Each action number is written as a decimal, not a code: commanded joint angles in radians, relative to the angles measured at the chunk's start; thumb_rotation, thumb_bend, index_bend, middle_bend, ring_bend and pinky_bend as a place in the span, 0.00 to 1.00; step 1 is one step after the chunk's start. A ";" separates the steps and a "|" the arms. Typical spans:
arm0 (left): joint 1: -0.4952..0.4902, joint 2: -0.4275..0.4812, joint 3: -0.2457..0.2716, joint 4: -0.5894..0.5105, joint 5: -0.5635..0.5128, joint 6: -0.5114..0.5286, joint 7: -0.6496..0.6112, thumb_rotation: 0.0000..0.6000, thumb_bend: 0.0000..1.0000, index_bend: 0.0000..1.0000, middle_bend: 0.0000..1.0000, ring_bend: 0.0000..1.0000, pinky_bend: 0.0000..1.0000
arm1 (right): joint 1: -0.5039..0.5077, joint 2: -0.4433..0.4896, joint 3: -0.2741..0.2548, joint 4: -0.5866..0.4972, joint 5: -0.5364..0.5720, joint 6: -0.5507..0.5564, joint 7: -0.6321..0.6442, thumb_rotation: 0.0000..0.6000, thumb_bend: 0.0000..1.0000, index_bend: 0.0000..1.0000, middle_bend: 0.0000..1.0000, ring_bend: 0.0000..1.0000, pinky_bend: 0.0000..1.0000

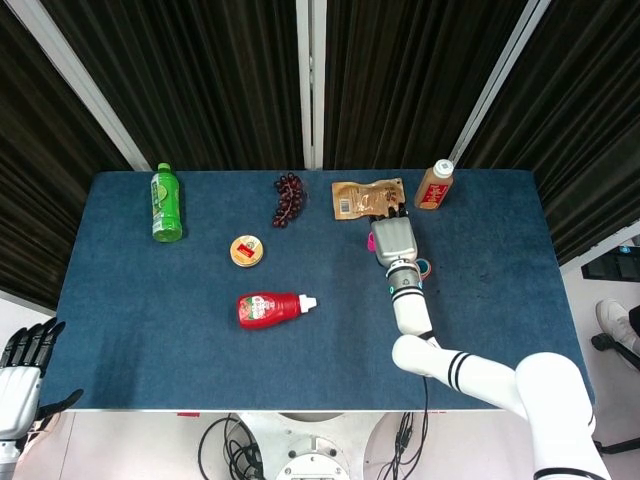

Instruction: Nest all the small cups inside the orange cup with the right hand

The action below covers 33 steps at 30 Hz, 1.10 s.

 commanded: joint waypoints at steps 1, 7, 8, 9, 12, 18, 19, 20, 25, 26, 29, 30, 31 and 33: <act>0.000 0.000 0.000 0.004 -0.003 -0.004 -0.005 1.00 0.10 0.01 0.00 0.00 0.00 | 0.014 -0.037 -0.004 0.057 0.007 -0.027 0.011 1.00 0.22 0.26 0.31 0.14 0.08; -0.005 -0.001 -0.004 0.010 -0.008 -0.011 -0.013 1.00 0.10 0.01 0.00 0.00 0.00 | 0.024 -0.069 -0.004 0.118 -0.014 -0.043 0.030 1.00 0.23 0.29 0.32 0.14 0.08; -0.006 0.000 -0.005 0.010 -0.008 -0.012 -0.014 1.00 0.10 0.01 0.00 0.00 0.00 | 0.026 -0.073 -0.003 0.125 -0.014 -0.047 0.030 1.00 0.23 0.30 0.33 0.14 0.08; -0.006 0.001 -0.006 0.010 -0.009 -0.013 -0.014 1.00 0.10 0.01 0.00 0.00 0.00 | 0.027 -0.076 -0.003 0.132 -0.015 -0.049 0.031 1.00 0.23 0.30 0.33 0.15 0.08; -0.009 0.004 -0.007 0.009 -0.011 -0.018 -0.013 1.00 0.10 0.01 0.00 0.00 0.00 | 0.030 -0.091 -0.001 0.156 -0.023 -0.054 0.039 1.00 0.24 0.31 0.35 0.16 0.09; -0.009 0.009 -0.006 0.003 -0.015 -0.023 -0.007 1.00 0.10 0.01 0.00 0.00 0.00 | 0.032 -0.113 0.004 0.196 -0.050 -0.058 0.061 1.00 0.25 0.35 0.38 0.18 0.10; -0.009 0.009 -0.006 0.002 -0.016 -0.023 -0.006 1.00 0.10 0.01 0.00 0.00 0.00 | 0.032 -0.116 0.006 0.200 -0.054 -0.055 0.063 1.00 0.25 0.35 0.38 0.18 0.11; -0.009 0.009 -0.006 0.002 -0.017 -0.024 -0.005 1.00 0.10 0.01 0.00 0.00 0.00 | 0.032 -0.118 0.008 0.204 -0.057 -0.052 0.064 1.00 0.26 0.36 0.39 0.19 0.11; -0.008 0.009 -0.007 -0.004 -0.017 -0.023 0.003 1.00 0.10 0.01 0.00 0.00 0.00 | 0.031 -0.125 0.011 0.220 -0.070 -0.051 0.062 1.00 0.27 0.38 0.41 0.20 0.13; -0.008 0.010 -0.007 -0.005 -0.017 -0.022 0.003 1.00 0.10 0.01 0.00 0.00 0.00 | 0.030 -0.127 0.012 0.222 -0.073 -0.050 0.064 1.00 0.28 0.39 0.42 0.21 0.13; -0.005 0.011 -0.006 -0.007 -0.019 -0.021 0.004 1.00 0.10 0.01 0.00 0.00 0.00 | 0.027 -0.129 0.012 0.230 -0.088 -0.043 0.068 1.00 0.29 0.43 0.46 0.23 0.13; -0.004 0.012 -0.005 -0.007 -0.019 -0.020 0.003 1.00 0.10 0.01 0.00 0.00 0.00 | 0.024 -0.127 0.011 0.230 -0.097 -0.039 0.072 1.00 0.29 0.44 0.46 0.24 0.14; -0.003 0.012 -0.005 -0.006 -0.019 -0.019 0.002 1.00 0.10 0.01 0.00 0.00 0.00 | 0.021 -0.124 0.012 0.227 -0.102 -0.036 0.076 1.00 0.29 0.45 0.47 0.25 0.14; -0.002 0.012 -0.005 -0.004 -0.020 -0.018 -0.001 1.00 0.10 0.01 0.00 0.00 0.00 | 0.015 -0.113 0.017 0.214 -0.111 -0.027 0.083 1.00 0.29 0.46 0.48 0.26 0.14</act>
